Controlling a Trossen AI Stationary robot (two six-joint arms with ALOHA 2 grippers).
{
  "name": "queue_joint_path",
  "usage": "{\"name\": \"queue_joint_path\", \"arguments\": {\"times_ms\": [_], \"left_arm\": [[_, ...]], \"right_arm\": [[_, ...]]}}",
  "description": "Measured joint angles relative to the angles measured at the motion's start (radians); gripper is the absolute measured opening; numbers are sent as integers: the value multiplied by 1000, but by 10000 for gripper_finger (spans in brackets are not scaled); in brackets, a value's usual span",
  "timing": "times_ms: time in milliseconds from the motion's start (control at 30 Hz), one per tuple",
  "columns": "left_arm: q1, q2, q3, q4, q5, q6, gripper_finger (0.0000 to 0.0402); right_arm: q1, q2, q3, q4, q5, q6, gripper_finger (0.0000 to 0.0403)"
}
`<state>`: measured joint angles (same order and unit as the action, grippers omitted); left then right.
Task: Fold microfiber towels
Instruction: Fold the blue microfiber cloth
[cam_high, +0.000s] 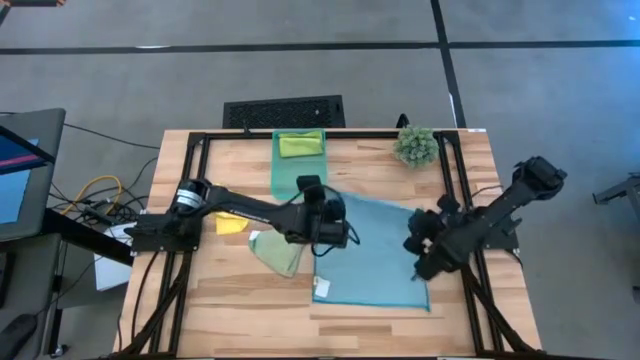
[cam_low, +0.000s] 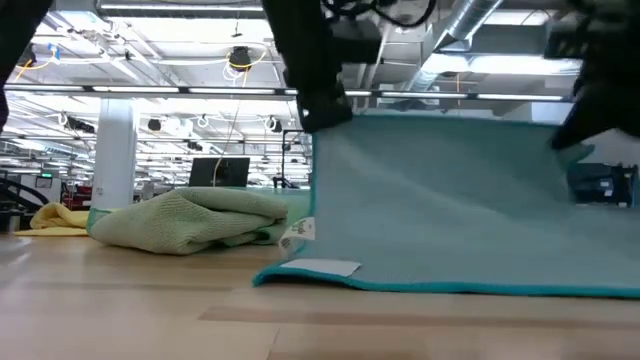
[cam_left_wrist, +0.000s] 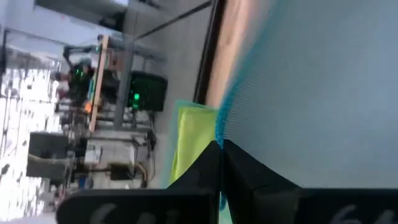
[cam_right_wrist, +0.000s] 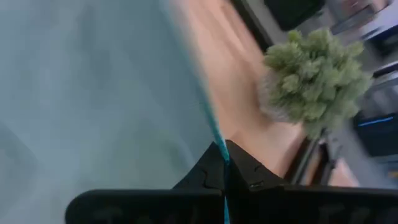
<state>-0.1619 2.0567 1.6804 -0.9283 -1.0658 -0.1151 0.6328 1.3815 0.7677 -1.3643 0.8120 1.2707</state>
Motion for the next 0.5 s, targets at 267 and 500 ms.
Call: {"name": "queue_joint_path", "arguments": {"times_ms": [267, 500], "left_arm": [[33, 0, -116, 183, 259, 220, 0], [-27, 1, -144, 183, 519, 258, 0]], "right_arm": [[-80, 0, -91, 194, 21, -333, 15], [39, 0, -89, 249, -111, -358, 12]]}}
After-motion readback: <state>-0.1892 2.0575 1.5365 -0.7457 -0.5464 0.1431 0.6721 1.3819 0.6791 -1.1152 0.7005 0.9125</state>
